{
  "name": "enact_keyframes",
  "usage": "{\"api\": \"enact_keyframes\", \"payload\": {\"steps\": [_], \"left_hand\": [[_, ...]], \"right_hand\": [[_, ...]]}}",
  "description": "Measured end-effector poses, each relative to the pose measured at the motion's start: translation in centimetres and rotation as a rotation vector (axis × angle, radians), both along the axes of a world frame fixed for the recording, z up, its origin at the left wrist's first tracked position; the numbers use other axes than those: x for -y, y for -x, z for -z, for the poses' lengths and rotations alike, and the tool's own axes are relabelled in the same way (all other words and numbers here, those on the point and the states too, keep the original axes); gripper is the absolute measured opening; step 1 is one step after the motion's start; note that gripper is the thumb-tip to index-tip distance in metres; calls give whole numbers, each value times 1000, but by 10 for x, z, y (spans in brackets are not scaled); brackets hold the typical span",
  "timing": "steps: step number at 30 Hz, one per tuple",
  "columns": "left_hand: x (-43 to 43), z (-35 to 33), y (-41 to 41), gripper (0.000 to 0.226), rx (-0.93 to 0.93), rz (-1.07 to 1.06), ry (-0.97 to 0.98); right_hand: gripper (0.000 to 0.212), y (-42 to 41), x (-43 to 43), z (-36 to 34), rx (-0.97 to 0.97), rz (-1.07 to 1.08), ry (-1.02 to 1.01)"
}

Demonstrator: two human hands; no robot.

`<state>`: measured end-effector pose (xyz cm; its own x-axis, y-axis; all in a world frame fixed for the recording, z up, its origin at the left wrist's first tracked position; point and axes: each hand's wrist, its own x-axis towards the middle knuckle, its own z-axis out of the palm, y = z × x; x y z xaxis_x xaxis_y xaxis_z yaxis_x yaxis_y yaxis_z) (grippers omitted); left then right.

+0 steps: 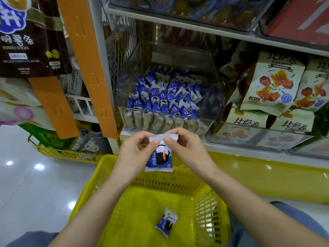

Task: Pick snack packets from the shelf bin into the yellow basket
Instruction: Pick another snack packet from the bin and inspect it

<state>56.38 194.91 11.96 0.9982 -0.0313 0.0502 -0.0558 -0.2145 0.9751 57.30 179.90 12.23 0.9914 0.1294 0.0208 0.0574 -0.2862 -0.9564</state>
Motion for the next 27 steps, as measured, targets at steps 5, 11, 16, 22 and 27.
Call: {"api": "enact_keyframes", "payload": {"steps": [5,11,16,22,27], "left_hand": [[1,-1,3,10,56,34,-4],[0,2,1,20,-2,58,8],[3,3,-1,17,-42,49,42],[-1,9,-4,9,99,-126,-208],[1,1,-5,39,-358,34,386]], "right_hand": [[7,0,1,-4,61,-14,40],[10,10,1,-8,427,-12,498],[14,10,2,-10,553,9,627],[6,1,6,-10,405,222,323],[5,9,4,-8,611,35,421]]}}
